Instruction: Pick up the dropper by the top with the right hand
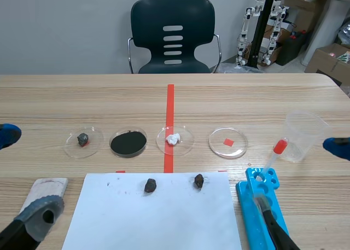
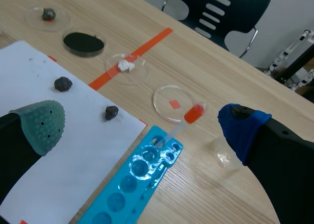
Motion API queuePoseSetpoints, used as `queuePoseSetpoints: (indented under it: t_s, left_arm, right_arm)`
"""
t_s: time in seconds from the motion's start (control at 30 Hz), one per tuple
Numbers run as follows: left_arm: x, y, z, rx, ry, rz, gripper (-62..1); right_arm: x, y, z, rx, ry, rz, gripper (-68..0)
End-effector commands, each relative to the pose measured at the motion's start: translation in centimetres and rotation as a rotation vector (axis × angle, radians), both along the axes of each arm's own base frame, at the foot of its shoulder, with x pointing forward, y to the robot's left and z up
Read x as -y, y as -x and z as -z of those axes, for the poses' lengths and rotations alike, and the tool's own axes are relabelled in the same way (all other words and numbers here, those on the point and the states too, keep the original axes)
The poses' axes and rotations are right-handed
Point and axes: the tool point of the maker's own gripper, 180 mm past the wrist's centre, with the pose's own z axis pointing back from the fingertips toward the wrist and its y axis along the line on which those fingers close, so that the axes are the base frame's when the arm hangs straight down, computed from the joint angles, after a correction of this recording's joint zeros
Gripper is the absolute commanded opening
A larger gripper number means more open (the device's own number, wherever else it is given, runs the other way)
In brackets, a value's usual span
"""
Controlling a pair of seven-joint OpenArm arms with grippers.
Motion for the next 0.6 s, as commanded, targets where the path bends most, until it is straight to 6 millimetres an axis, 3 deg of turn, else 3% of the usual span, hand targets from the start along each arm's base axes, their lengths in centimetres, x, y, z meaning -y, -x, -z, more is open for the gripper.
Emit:
queuePoseSetpoints:
  t_s: [0.0, 0.23, 0.4, 0.57]
  left_arm:
    - [0.0, -0.2, -0.9, 0.026, 0.02, -0.004, 1.4]
    - [0.0, -0.2, -0.9, 0.026, 0.02, -0.004, 1.4]
    - [0.0, -0.2, -0.9, 0.026, 0.02, -0.004, 1.4]
    - [0.0, -0.2, -0.9, 0.026, 0.02, -0.004, 1.4]
  right_arm:
    - [0.5, -0.1, 0.0, 0.027, -0.008, 0.007, 0.0]
    - [2.6, 0.3, 1.7, 0.028, 0.014, 0.034, -2.7]
    - [4.8, -1.0, 2.8, 0.045, 0.059, 0.076, -2.7]
    - [5.7, -2.5, 3.4, 0.067, 0.066, 0.093, -2.7]
